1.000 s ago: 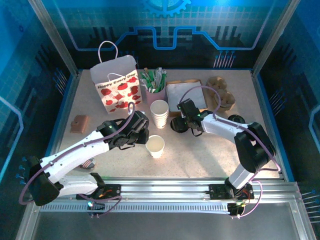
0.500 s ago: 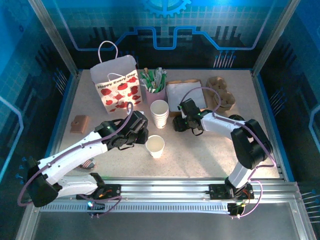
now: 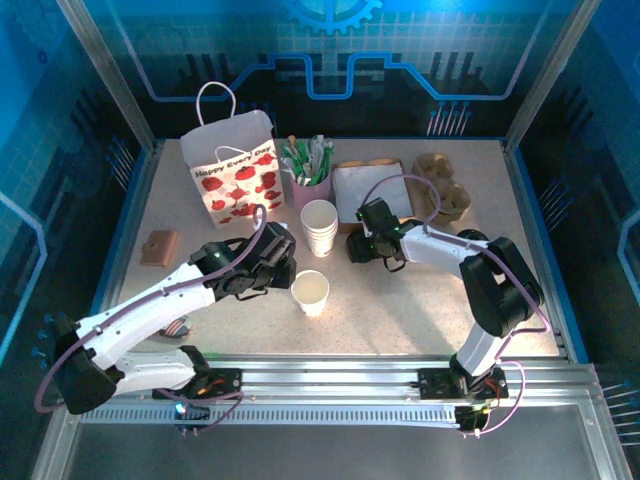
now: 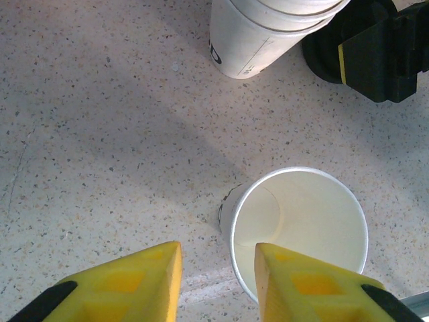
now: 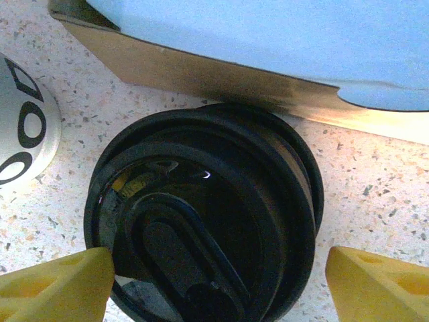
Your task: Pack the takeout coffee
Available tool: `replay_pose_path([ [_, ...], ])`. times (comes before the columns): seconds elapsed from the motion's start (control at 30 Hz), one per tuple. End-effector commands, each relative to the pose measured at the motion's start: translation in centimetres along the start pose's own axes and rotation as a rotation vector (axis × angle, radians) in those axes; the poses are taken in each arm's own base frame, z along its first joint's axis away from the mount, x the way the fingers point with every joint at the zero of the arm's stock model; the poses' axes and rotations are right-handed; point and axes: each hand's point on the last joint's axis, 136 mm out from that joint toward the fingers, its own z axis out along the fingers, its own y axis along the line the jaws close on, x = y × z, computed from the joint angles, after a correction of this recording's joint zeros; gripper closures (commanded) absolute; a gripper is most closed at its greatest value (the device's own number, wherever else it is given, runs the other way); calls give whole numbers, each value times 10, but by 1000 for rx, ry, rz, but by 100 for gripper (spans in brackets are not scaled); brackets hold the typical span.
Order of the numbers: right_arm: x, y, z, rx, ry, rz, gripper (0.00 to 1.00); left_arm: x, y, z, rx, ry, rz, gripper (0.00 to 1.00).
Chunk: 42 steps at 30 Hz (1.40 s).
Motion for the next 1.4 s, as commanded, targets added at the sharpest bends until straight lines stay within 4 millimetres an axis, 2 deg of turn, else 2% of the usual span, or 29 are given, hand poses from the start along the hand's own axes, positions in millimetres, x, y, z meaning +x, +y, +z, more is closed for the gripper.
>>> replay_pose_path([
  [0.0,-13,4,-16,27,-46,-50,15,-10,0,-12,-7,-32,25,65],
  [0.63,-21,17,-16,121,-65,-181,17,-8,9,-15,-30,-46,25,65],
  [1.37,-7,16,6,159,1,-220,19,-3,15,-13,-42,-50,29,65],
])
